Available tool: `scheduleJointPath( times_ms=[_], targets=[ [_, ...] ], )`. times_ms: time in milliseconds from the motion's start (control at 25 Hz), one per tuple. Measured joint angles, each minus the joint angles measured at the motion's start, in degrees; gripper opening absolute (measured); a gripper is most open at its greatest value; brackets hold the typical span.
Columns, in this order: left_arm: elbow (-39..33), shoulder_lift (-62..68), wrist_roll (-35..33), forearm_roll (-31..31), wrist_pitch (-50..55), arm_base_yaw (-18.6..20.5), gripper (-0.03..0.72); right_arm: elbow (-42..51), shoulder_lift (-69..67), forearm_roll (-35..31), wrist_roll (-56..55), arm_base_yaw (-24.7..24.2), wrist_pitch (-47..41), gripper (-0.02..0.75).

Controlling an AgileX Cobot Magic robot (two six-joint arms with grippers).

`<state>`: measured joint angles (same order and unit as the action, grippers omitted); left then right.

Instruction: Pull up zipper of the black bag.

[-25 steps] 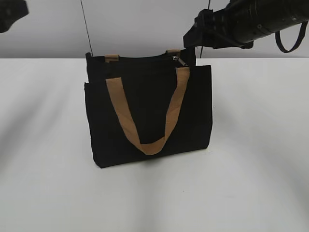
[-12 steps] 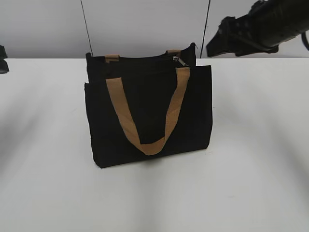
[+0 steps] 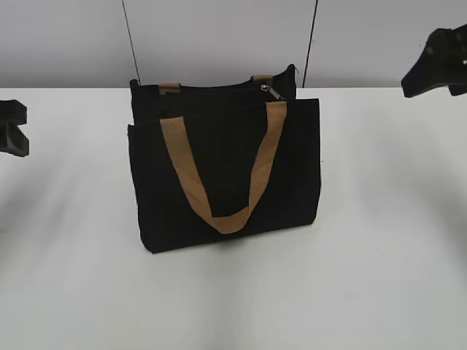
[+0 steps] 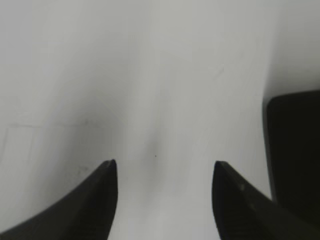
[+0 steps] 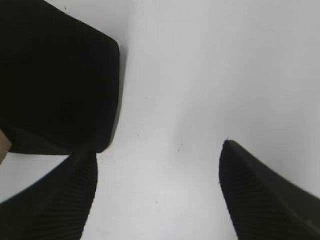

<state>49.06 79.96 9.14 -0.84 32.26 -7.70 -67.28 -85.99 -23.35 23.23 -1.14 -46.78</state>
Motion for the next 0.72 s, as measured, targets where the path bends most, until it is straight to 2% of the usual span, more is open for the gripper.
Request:
scheduleJointPath(
  times_ms=[160,400,720],
  targets=[
    [8.48,4.36,-5.92,-1.99,9.88,0.00,0.435,0.00,0.19,0.77,-1.50,-3.10,-5.38,0.583],
    [20.87,11.91,-7.32,-2.11,24.91,0.00,0.433,0.00,0.19,2.81,-4.27,-8.57,-11.37,0.583],
    [26.68,12.54,-7.55,0.43,28.92,0.00,0.431,0.00,0.32,5.45,-4.39,-10.53,-20.42,0.583]
  ],
)
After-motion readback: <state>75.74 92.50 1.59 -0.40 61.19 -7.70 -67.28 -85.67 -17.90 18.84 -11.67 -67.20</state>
